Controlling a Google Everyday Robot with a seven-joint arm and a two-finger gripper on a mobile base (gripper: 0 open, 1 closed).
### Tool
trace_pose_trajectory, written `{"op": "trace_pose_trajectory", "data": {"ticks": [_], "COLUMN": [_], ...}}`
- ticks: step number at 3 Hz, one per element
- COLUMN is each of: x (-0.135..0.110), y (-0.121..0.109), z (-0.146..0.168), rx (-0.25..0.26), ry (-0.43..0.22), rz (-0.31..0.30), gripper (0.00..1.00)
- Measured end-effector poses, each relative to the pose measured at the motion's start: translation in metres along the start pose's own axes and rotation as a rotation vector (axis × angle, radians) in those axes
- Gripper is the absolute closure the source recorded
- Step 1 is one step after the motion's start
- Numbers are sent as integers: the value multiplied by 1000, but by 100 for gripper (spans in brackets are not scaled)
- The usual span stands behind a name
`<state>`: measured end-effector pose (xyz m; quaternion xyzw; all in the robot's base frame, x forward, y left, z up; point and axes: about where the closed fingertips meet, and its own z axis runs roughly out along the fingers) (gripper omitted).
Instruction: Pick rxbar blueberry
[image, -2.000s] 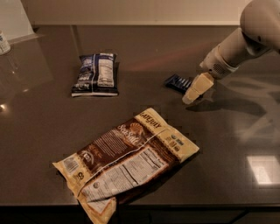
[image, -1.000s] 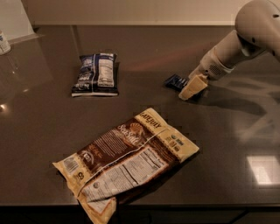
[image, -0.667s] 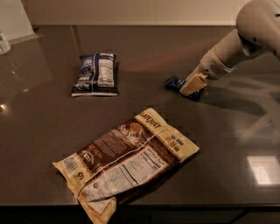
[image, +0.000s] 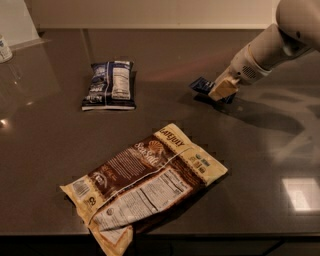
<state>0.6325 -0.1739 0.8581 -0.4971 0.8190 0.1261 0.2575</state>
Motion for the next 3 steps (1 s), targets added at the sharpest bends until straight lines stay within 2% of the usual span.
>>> {"op": "trace_pose_trajectory", "data": {"ticks": [1, 2, 3], "x": [-22, -60, -60], "y": [9, 20, 20], "z": [-23, -72, -72], "rx": [-10, -19, -19], "ry": [-17, -52, -52], "rz": [-25, -76, -76], "gripper": [100, 100, 100]}}
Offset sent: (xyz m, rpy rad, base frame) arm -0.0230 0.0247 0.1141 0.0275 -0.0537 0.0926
